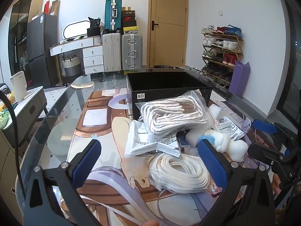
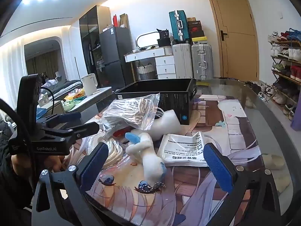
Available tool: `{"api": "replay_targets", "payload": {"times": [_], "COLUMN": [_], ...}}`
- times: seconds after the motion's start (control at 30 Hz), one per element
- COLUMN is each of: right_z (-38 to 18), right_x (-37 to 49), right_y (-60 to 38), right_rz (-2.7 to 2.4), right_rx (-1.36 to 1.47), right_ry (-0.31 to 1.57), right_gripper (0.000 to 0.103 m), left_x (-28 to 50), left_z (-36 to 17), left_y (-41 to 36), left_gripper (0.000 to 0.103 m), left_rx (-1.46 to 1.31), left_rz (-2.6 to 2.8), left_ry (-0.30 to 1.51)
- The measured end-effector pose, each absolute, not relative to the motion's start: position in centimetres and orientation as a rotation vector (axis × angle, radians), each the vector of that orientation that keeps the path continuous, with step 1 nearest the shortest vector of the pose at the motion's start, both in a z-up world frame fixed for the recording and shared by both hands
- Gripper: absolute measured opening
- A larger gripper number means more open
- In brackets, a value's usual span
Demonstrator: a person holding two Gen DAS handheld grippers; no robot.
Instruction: Organize soft objects
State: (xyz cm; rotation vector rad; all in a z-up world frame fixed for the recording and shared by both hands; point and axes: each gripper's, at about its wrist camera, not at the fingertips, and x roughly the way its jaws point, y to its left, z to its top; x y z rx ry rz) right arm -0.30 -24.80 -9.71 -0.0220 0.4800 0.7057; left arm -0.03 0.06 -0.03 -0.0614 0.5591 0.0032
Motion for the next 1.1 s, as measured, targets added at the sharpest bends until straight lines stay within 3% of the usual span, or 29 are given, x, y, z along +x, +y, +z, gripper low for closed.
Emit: {"api": "replay_targets", "payload": {"times": [1.1], "right_z": [-10.3], "right_x": [-0.7], "right_y": [-24.1], "right_rz": [0.711], "right_rx": [-0.021], "right_ry": [0.497], "right_gripper": [0.103], "left_x": [0.0], "left_z": [-0.3], "left_y": [0.1], "left_gripper": [0.103], "left_rx": [-0.054], "left_rz": [0.008], "left_ry": [0.560]}}
